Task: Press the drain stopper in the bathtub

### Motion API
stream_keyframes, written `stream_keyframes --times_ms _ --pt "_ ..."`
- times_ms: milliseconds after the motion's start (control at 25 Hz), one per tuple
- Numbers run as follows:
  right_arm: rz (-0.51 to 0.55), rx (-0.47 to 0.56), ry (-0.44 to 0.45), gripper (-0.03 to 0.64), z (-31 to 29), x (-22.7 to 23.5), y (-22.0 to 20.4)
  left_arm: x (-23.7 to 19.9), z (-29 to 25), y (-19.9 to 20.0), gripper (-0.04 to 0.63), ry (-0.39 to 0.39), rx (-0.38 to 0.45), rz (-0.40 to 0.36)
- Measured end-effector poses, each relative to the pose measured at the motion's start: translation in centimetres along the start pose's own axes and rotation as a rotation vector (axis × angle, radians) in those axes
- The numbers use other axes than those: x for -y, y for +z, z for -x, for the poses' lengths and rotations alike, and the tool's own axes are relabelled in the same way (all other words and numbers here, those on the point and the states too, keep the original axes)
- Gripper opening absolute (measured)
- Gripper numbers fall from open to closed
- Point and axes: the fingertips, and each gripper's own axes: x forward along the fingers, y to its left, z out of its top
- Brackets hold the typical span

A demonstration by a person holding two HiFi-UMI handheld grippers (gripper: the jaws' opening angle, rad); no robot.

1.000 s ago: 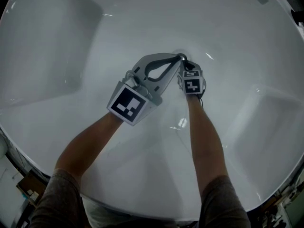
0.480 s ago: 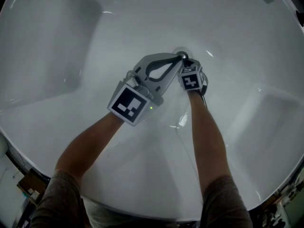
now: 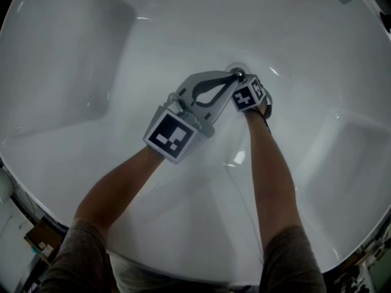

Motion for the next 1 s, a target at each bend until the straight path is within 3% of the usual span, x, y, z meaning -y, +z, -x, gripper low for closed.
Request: stream_keyframes --times_ms 80,280,600,800,1000 --pt "0.051 -0.043 0.001 0.003 -0.2 -0.1 -0.1 0.0 0.1 0.1 0.002 -0.001 0.003 0.004" --pt "-0.201 0.085 -0.009 0.002 0.6 0.5 0.2 0.0 0.6 -0.6 0.002 0.002 -0.012 0.020" --pt "-0.291 0.202 -0.031 0.002 2.8 1.0 0.2 0.0 1.3 -0.4 0.002 0.023 -0.032 0.054" --pt "-0.332 0.308 -0.010 0.002 8.6 -0.2 2.2 0.9 2.9 2.5 0.002 0.048 -0.049 0.060" --pt "-0.390 0.421 0.027 0.002 18.9 -1.2 4.8 3.0 5.2 8.6 0.002 0.086 -0.049 0.062"
